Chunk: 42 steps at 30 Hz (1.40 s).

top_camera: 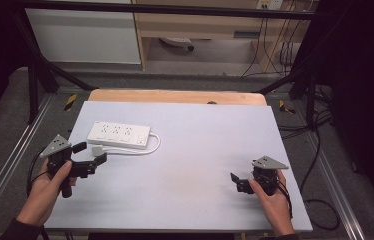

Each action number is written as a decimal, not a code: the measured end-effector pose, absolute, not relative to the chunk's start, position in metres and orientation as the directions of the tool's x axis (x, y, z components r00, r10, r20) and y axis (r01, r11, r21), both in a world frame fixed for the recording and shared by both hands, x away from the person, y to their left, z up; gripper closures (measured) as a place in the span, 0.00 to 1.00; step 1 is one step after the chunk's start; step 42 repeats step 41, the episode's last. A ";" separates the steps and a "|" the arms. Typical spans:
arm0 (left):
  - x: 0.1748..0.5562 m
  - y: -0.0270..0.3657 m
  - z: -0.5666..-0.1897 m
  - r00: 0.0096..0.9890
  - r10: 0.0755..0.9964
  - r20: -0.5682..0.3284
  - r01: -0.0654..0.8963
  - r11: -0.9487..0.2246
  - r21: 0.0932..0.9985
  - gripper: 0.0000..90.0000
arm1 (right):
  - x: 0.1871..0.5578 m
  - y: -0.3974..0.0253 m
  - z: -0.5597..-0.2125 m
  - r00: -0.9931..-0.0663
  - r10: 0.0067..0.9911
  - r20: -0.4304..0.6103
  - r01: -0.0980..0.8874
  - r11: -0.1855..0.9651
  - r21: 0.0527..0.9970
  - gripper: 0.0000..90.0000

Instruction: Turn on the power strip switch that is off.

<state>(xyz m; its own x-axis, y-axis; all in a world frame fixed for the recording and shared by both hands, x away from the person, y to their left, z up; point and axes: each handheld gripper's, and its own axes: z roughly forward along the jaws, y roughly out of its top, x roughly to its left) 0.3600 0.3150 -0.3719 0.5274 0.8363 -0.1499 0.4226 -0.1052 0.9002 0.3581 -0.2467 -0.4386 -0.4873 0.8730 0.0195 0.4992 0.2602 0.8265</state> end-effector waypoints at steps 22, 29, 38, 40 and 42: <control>0.317 0.333 -0.400 0.524 0.842 -0.128 0.431 -0.132 0.893 0.07 | 0.358 -0.248 -0.439 -0.482 0.876 0.016 0.496 0.259 0.829 0.03; 0.308 0.327 -0.418 0.531 0.837 -0.134 0.455 -0.149 0.878 0.07 | 0.359 -0.249 -0.439 -0.478 0.878 0.012 0.501 0.262 0.825 0.03; 0.302 0.325 -0.428 0.533 0.840 -0.099 0.467 -0.194 0.863 0.08 | 0.365 -0.254 -0.446 -0.414 0.910 0.010 0.555 0.244 0.796 0.03; 0.304 0.326 -0.428 0.520 0.848 -0.106 0.467 -0.177 0.866 0.08 | 0.369 -0.256 -0.448 -0.390 0.921 0.007 0.573 0.237 0.785 0.04; 0.305 0.326 -0.429 0.514 0.851 -0.107 0.471 -0.176 0.864 0.08 | 0.371 -0.256 -0.451 -0.378 0.926 -0.004 0.585 0.242 0.774 0.04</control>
